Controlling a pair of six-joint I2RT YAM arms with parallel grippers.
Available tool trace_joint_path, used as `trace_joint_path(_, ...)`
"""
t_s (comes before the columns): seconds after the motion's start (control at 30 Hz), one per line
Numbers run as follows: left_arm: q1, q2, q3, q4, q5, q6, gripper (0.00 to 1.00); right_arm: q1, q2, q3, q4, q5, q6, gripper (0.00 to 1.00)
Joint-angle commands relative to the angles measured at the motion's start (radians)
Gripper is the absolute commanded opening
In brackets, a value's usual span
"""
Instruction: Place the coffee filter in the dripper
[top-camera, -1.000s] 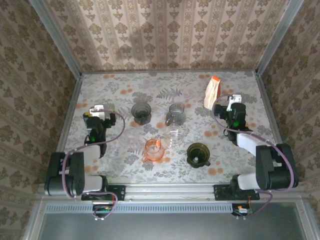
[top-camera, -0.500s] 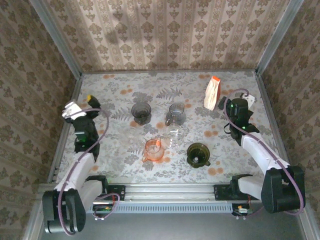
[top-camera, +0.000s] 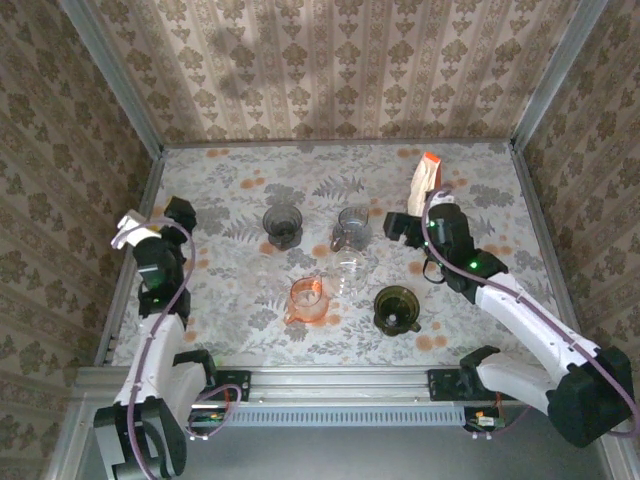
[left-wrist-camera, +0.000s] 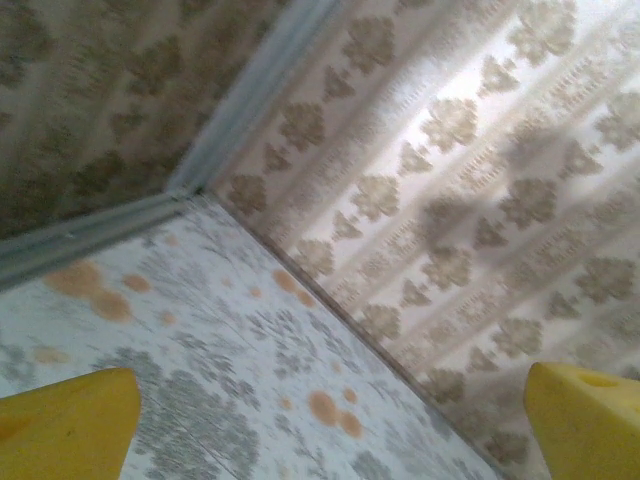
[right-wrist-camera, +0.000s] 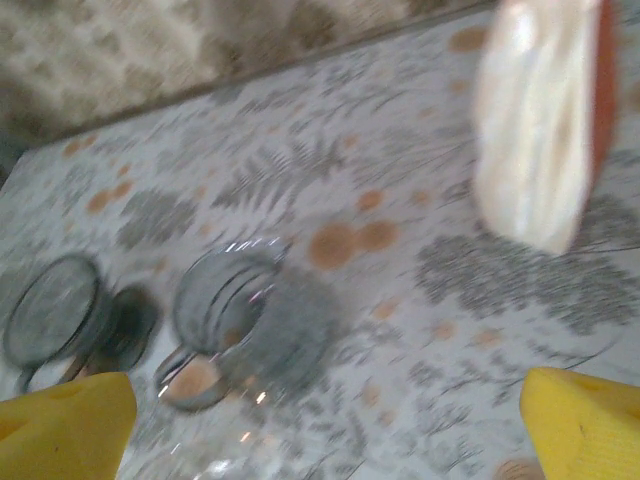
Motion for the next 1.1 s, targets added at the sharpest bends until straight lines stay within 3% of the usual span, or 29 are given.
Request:
trace_joint_path(0.0,-0.028,0.031,0.132,-0.122,0.273,-0.013,0.94,0.093,-0.005,0.038,-0.119,-0.033,-0.034,1.0)
trace_joint_path(0.07,-0.093,0.043,0.183,-0.231,0.364,0.016,0.86,0.146,0.001,0.044,-0.148,-0.014,-0.035,1.0)
trace_joint_path(0.13,-0.202,0.033,0.235,-0.41,0.365,0.075,0.83,0.179,0.004,0.047,-0.164,-0.005,-0.035,1.0)
trace_joint_path(0.33,-0.602,-0.02,0.308,-0.877,0.192,0.21,0.81,0.245,0.032,0.061,-0.183,0.004,-0.033,1.0)
trace_joint_path(0.47,-0.775,-0.053,0.299,-1.058,0.122,0.176,0.79,0.262,0.052,0.067,-0.192,0.032,-0.032,1.0)
trace_joint_path(0.57,-0.883,-0.064,0.275,-1.103,0.114,0.135,0.79,0.263,0.053,0.064,-0.199,0.049,-0.028,1.0)
trace_joint_path(0.8,-1.031,0.077,0.25,-1.016,0.116,0.102,0.76,0.263,0.018,0.044,-0.209,0.093,-0.015,1.0)
trace_joint_path(1.07,-1.041,0.203,0.291,-0.971,0.067,0.171,0.75,0.261,-0.042,0.018,-0.236,0.112,-0.009,1.0)
